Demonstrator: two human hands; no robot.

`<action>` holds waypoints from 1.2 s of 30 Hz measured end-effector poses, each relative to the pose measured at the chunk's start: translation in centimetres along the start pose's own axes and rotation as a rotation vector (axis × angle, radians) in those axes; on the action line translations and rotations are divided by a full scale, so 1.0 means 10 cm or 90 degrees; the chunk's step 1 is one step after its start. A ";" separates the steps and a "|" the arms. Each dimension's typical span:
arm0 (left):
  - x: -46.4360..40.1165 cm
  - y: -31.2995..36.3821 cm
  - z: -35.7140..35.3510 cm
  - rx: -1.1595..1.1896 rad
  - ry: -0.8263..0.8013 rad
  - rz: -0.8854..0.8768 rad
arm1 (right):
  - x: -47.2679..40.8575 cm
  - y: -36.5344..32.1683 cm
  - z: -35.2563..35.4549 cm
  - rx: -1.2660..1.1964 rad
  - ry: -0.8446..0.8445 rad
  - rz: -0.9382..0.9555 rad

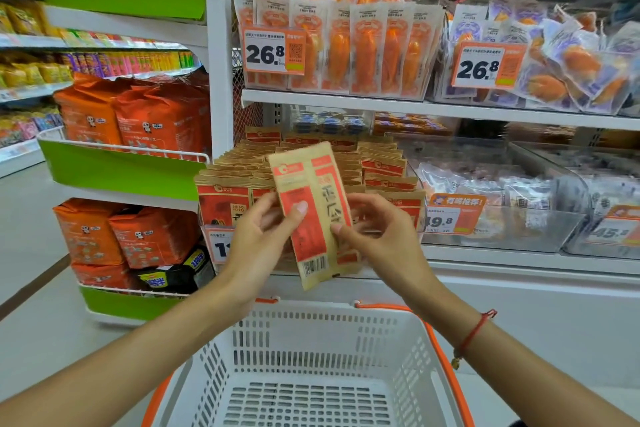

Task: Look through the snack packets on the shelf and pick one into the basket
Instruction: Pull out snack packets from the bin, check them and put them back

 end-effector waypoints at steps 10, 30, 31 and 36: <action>0.10 0.07 -0.01 0.110 0.075 -0.001 | 0.09 -0.15 -0.10 0.144 -0.018 0.153; -0.10 0.23 -0.22 0.030 0.009 -0.015 | 0.02 -0.18 0.04 -0.291 -0.219 -0.156; -0.11 0.23 -0.23 0.023 0.001 -0.019 | 0.02 -0.18 0.05 -0.283 -0.216 -0.162; -0.12 0.23 -0.20 -0.004 -0.010 -0.038 | -0.01 -0.21 0.16 -0.125 -0.162 -0.106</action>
Point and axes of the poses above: each hand's wrist, its own x-axis away from the middle knuckle, its own z-axis out of the back of the hand, y = z × x, the point moved 6 cm from there along -x, towards the middle knuckle, and after that the axes turned 5 degrees about z, right-handed, at the moved point
